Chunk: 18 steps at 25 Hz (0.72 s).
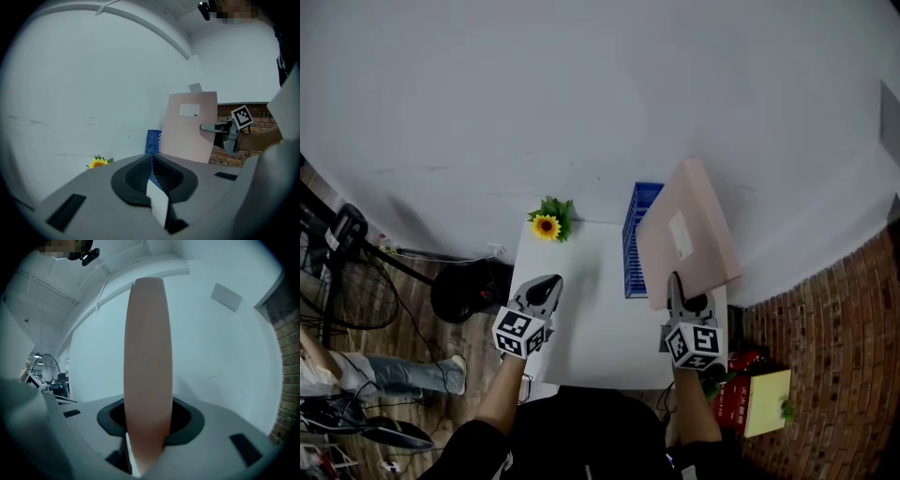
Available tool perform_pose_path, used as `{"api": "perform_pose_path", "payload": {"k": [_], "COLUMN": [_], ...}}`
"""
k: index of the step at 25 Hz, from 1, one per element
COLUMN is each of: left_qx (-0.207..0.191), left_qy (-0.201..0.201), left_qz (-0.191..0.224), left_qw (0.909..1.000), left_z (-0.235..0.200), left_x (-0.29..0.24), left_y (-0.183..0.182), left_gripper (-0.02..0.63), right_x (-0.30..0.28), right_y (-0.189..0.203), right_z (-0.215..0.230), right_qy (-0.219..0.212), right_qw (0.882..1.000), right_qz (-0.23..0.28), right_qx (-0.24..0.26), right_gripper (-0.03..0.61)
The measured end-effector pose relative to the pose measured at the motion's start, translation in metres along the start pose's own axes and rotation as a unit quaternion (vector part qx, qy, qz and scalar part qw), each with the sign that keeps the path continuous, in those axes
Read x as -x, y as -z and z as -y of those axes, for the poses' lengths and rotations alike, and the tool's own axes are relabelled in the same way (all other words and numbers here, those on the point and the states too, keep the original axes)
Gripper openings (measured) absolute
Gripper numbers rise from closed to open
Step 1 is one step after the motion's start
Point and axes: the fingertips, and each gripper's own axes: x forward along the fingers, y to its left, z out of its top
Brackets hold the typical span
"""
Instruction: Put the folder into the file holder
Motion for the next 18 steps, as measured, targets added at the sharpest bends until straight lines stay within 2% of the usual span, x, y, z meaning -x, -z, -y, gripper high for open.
{"api": "perform_pose_path", "payload": {"k": [18], "left_qx": [0.026], "left_qy": [-0.035], "left_qz": [-0.011], "left_qw": [0.9990], "left_z": [-0.047], "left_x": [0.026], "left_y": [0.009], "left_gripper": [0.031], "right_x": [-0.073], "right_y": [0.021], "right_z": [0.000], "right_qy": [0.038], "right_qw": [0.999], "right_qz": [-0.012], "right_qx": [0.027], "right_gripper": [0.170]}}
